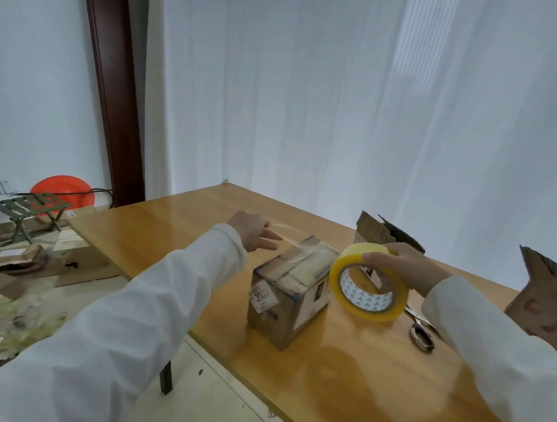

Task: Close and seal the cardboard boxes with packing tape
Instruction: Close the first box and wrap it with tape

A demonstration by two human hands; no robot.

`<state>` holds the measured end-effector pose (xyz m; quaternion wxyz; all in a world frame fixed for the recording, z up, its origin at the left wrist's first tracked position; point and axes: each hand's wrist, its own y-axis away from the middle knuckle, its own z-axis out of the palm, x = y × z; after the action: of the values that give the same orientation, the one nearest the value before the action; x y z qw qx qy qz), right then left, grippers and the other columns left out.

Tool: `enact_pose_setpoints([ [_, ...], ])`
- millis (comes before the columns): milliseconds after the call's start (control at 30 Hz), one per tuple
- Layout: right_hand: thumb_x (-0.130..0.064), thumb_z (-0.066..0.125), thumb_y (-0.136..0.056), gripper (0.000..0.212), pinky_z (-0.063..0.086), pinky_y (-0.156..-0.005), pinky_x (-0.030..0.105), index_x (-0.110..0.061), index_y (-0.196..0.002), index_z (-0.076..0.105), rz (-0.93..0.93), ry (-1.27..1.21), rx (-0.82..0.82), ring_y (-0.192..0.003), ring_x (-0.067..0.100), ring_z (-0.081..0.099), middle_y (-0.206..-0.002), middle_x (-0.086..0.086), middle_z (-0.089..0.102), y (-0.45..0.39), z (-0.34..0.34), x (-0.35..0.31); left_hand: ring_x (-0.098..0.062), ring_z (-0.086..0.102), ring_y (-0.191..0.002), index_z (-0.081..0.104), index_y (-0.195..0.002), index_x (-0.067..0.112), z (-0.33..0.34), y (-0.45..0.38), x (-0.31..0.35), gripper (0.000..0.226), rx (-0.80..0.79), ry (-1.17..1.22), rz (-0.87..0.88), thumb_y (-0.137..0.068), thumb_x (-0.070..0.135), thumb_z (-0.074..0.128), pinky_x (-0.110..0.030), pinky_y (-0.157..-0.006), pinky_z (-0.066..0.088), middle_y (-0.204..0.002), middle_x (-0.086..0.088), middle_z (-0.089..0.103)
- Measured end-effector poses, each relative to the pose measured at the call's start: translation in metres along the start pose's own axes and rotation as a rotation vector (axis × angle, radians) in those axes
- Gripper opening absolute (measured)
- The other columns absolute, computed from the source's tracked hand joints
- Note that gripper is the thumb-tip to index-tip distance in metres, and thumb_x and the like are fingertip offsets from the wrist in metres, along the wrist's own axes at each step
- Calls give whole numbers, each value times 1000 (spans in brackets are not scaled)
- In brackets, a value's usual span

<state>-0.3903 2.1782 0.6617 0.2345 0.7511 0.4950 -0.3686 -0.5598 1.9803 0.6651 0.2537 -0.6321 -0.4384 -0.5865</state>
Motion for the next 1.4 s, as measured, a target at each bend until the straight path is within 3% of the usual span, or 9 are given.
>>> enact_pose_setpoints([
  [233, -70, 66, -42, 63, 51, -73, 28, -20, -79, 75, -39, 80, -219, -71, 17, 65, -75, 1, 71, 5, -19, -7, -10, 58, -65, 53, -75, 14, -10, -3, -13, 14, 50, -81, 105, -88, 16, 53, -30, -77, 48, -75, 2, 56],
  [467, -70, 58, -57, 59, 53, -68, 25, -20, -85, 71, 82, 314, -329, -63, 12, 64, -71, 1, 70, 11, -2, -29, -11, 57, -67, 58, -69, 16, -23, -15, -29, 18, -123, 31, -103, -87, 15, 59, -30, -72, 48, -64, 6, 58],
  [667, -63, 58, -79, 49, 54, -75, 28, -17, -92, 69, 176, 318, -354, -61, 12, 62, -65, -2, 67, 10, 1, -32, -12, 50, -58, 53, -65, 14, -17, -29, -31, 25, -86, -125, -113, -90, 13, 56, -28, -64, 50, -62, 1, 51],
  [867, -57, 54, -86, 45, 54, -73, 24, -16, -100, 67, 243, 349, -366, -64, 12, 62, -71, -1, 66, 3, 30, -17, -16, 56, -65, 52, -69, 14, 2, -28, -72, 31, -297, -45, -325, -96, 28, 49, -27, -61, 48, -58, 0, 60],
  [967, -54, 57, -86, 44, 53, -71, 25, -14, -102, 67, 258, 283, -354, -68, 16, 60, -77, 5, 65, -4, 30, -15, -16, 57, -74, 56, -86, 17, 3, -29, -83, 6, -260, -351, -261, -91, 17, 53, -27, -59, 52, -82, -1, 61],
  [1033, -54, 58, -85, 42, 55, -74, 26, -16, -101, 68, 257, 275, -359, -72, 17, 63, -85, 8, 69, -6, 30, -10, -15, 56, -80, 54, -112, 19, 7, -31, -99, 22, -220, -606, -202, -91, 15, 52, -24, -59, 53, -98, -1, 59],
  [1100, -56, 59, -84, 43, 56, -77, 27, -17, -100, 68, 261, 266, -356, -77, 16, 65, -91, 9, 71, -5, 31, -4, -19, 56, -84, 51, -126, 15, 4, -36, -99, 33, -222, -527, -126, -93, 13, 49, -30, -72, 53, -102, -4, 60],
  [1267, -55, 59, -84, 47, 54, -73, 26, -13, -105, 66, 261, 217, -352, -68, 14, 62, -78, 3, 67, -7, 36, -1, -23, 62, -98, 64, -98, 25, -12, -11, -46, 28, 4, -324, 301, -91, 49, 53, -31, -81, 48, -105, -7, 66],
  [1400, -57, 59, -83, 50, 55, -79, 29, -14, -107, 66, 230, 220, -369, -74, 16, 65, -85, 5, 70, -15, 42, -4, -18, 50, -108, 47, -129, 23, 13, 18, -43, 94, -324, -847, 434, -56, 81, 59, -34, -87, 46, -122, 1, 51],
])
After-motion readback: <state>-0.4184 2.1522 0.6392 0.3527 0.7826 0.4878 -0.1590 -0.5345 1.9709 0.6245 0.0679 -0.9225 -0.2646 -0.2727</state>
